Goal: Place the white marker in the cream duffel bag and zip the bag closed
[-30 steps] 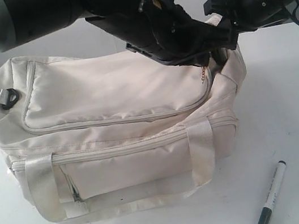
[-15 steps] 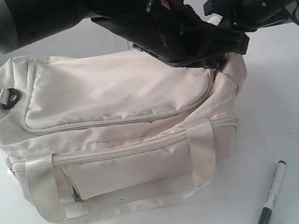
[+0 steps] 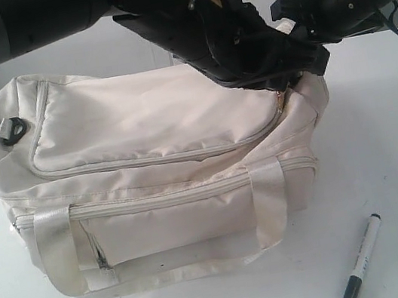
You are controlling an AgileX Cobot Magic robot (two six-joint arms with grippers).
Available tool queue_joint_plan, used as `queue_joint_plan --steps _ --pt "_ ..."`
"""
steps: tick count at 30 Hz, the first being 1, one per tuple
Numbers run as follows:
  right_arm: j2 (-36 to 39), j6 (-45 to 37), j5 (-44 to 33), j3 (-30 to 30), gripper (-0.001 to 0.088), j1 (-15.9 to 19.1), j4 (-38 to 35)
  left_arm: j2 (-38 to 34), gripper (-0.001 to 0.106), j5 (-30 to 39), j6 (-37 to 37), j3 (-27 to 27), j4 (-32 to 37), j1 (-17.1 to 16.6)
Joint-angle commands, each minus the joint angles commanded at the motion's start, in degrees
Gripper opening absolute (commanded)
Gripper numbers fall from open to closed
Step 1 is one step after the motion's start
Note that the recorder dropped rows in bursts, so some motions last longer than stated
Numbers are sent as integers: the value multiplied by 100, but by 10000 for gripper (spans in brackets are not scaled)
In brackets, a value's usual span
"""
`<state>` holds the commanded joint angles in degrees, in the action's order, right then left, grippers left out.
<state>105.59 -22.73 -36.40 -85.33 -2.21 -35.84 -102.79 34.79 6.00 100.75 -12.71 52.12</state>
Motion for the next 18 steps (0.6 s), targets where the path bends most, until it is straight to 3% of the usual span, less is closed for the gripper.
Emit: queue_joint_plan --steps 18 --pt "0 0 0 0 0 0 0 10 0 445 -105 0 -21 0"
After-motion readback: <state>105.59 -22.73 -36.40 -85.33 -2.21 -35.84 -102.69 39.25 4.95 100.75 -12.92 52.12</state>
